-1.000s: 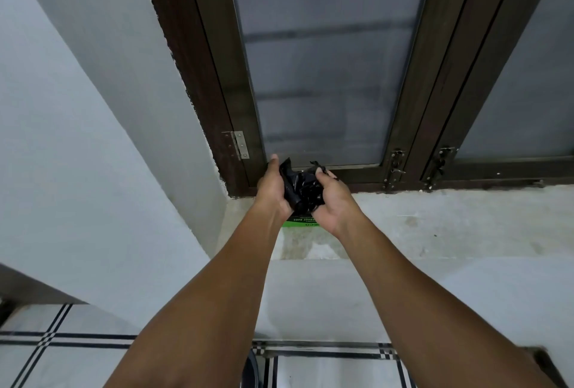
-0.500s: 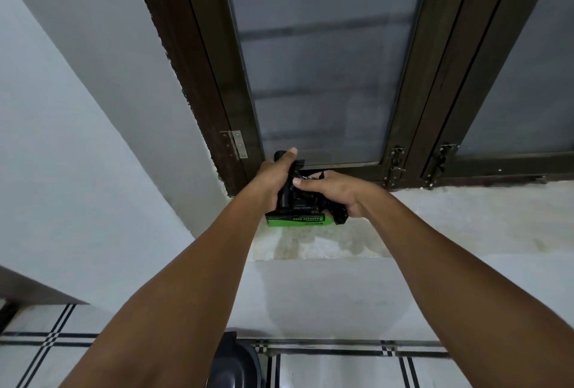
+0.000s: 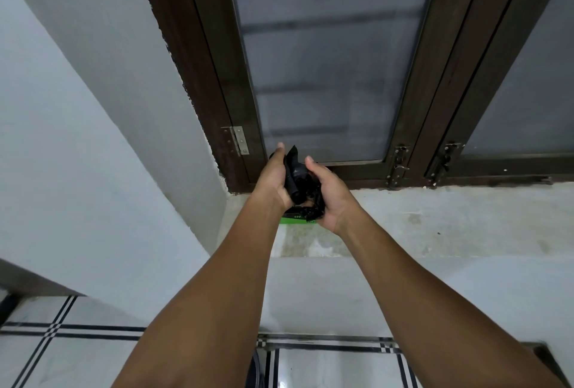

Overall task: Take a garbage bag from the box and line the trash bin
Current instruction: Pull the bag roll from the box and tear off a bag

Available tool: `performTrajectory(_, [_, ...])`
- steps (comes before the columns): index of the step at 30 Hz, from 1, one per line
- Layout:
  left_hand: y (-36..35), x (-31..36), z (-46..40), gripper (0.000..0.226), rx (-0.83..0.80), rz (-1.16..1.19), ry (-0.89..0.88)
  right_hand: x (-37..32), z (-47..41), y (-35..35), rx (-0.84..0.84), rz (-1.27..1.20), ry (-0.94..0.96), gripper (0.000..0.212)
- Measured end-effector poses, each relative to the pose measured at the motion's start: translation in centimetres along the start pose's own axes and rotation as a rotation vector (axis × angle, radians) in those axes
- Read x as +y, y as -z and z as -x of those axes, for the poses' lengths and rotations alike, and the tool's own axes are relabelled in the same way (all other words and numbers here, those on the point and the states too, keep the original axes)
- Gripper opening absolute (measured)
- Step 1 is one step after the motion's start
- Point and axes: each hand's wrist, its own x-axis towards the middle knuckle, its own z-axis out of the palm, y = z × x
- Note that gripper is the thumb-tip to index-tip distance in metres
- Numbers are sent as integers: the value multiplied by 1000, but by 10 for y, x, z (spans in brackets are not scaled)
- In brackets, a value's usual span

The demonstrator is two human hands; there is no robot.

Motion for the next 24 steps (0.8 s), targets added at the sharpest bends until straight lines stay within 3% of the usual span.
performTrajectory(3, [-2, -1, -1, 84, -4, 47, 0, 0, 3, -3, 4, -36, -11, 49])
performTrajectory(17, [-16, -4, -2, 79, 20, 128, -65, -3, 8, -6, 53, -169, -1, 57])
performTrajectory(19, [-16, -1, 3, 68, 65, 156, -112, -5, 9, -7, 73, -220, -4, 57])
performTrajectory(22, [-16, 0, 2, 53, 97, 323, -140, -18, 4, -9, 91, -522, 52, 54])
performTrajectory(24, [-15, -10, 6, 49, 100, 336, -160, -30, 2, -12, 77, -518, 63, 57])
